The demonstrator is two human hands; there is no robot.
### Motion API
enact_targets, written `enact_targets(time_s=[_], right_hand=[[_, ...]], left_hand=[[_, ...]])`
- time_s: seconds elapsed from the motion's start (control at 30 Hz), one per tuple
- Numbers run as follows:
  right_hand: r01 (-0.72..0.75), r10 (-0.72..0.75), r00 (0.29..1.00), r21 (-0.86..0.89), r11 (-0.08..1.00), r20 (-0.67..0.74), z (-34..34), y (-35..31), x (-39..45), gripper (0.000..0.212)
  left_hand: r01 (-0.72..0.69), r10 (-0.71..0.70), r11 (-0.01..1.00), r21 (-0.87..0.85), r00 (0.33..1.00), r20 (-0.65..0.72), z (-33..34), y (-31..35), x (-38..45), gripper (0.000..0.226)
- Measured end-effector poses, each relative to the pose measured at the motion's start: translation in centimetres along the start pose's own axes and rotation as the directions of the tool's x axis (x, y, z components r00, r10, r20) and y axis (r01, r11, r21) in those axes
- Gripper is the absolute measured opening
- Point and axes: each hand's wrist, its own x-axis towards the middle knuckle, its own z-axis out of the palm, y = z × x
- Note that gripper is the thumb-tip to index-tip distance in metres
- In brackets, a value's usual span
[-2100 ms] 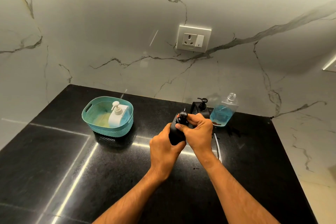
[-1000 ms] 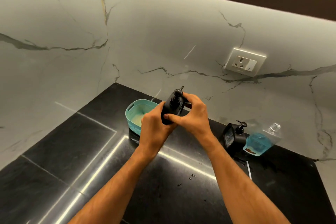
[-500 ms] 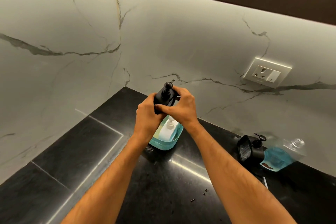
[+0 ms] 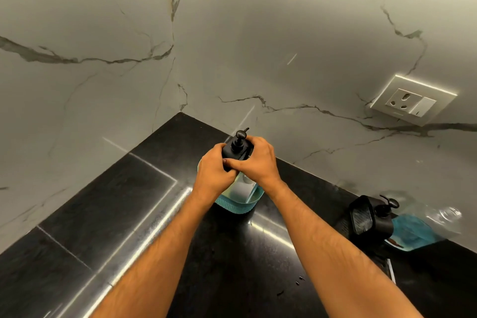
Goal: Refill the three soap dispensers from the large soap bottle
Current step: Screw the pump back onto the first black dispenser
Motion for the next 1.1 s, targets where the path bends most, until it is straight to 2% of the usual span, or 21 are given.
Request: enact_targets(time_s=[0.23,0.4,0.6,0.77,1.1], right_hand=[[-0.104,0.121,0.982,-0.121,0.987,0.147,0.6,1.6,0.6,0.070],[-0.142,0.176,0.965,-0.174,0.975,0.196,1.2,2.1,0.7,0.075],[-0.209,0.257,0.931,-0.200,0.957,0.258,1.5,1.7,1.3,0.068],[-0.248,0.308,0.897,-0.218,0.944,0.316,1.7,1.5,1.6,0.068],[-0.256,0.308,0.872,-0.181,0.950,0.382,2.1,2.0,1.7,0.036]], left_hand=[[0.110,-0.117,0.992,0.055,0.985,0.128,0.9,-1.7,0.6,0.044],[0.175,-0.198,0.978,0.110,0.949,0.247,1.2,-2.3,1.4,0.058],[0.171,-0.212,0.970,0.170,0.942,0.260,1.6,-3.2,1.7,0.052],[0.181,-0.242,0.957,0.224,0.928,0.284,1.8,-3.9,1.4,0.058],[0.082,-0.240,0.929,0.361,0.876,0.419,1.6,-3.9,2.0,0.067]])
